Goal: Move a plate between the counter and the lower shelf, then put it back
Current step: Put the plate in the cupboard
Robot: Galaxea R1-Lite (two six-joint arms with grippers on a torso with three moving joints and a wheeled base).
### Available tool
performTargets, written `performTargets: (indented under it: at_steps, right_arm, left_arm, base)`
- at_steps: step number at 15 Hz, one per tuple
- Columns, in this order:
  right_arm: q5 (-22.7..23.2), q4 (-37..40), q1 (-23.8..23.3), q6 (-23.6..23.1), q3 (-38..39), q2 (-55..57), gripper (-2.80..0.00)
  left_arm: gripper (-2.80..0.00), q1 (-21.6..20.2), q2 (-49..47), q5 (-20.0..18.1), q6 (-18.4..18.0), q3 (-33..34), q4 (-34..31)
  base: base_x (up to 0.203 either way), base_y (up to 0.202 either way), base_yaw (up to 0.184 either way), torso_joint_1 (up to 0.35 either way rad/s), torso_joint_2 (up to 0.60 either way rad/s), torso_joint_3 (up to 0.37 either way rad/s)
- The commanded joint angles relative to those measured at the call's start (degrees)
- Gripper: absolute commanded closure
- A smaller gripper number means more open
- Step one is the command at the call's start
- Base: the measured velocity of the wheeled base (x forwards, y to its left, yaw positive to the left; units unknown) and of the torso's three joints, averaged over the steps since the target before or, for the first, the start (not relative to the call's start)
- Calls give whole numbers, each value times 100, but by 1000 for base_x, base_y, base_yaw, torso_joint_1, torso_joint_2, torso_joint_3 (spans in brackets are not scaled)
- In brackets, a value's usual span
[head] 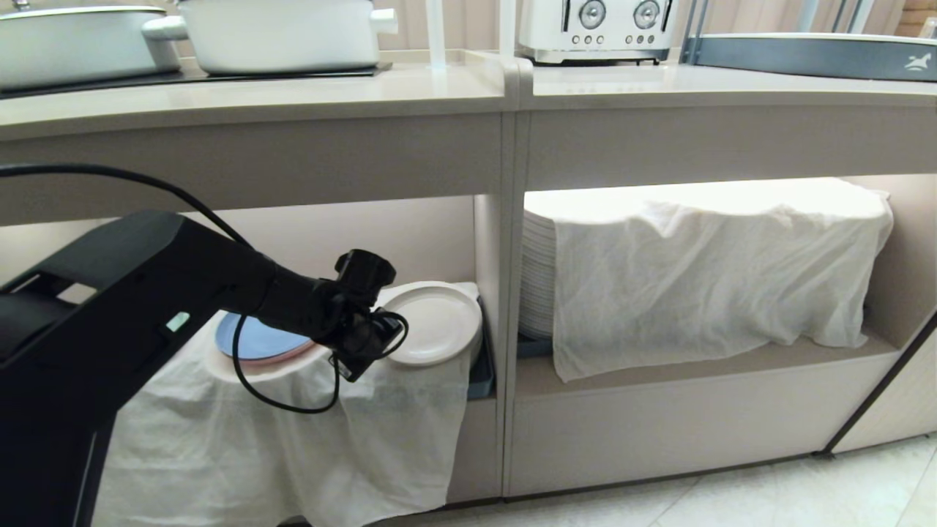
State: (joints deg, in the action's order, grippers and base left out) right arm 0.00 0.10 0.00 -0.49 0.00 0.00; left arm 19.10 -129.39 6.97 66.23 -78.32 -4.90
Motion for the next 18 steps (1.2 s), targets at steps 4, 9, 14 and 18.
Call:
performTargets:
  at_steps: [4, 9, 14, 18]
  right_arm:
    - [0, -1, 0, -4, 0, 0, 0]
    - [0, -1, 0, -4, 0, 0, 0]
    - [0, -1, 0, -4, 0, 0, 0]
    - [0, -1, 0, -4, 0, 0, 0]
  left_arm:
    - [-280, 77, -62, 15, 39, -7, 7]
    - [-280, 68, -86, 129, 74, -7, 7]
    - [-280, 66, -43, 137, 68, -1, 7]
    - [-280, 59, 121, 138, 66, 1, -2]
  base:
    - [0, 0, 0, 0, 0, 0]
    - [0, 0, 0, 0, 0, 0]
    - [0, 0, 0, 0, 0, 0]
    - [0, 0, 0, 0, 0, 0]
